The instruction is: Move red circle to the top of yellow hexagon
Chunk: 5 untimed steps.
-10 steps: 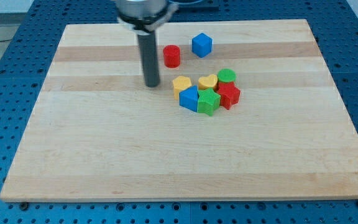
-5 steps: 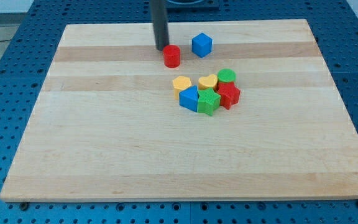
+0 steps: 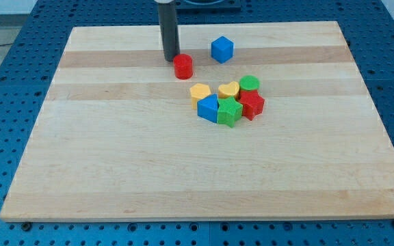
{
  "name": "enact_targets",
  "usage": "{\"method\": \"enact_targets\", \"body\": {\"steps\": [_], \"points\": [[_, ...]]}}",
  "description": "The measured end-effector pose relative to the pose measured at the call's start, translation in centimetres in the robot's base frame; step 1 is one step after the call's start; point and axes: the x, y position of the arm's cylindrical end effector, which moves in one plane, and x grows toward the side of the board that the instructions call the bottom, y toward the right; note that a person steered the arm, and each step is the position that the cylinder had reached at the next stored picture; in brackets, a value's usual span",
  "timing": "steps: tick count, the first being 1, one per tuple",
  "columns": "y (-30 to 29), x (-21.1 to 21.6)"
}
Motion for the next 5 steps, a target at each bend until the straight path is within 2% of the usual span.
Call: {"method": "enact_targets", "body": {"steps": [1, 2, 5], "points": [[0.0, 1.0], [3.4, 1.3], [6.0, 2.0]]}}
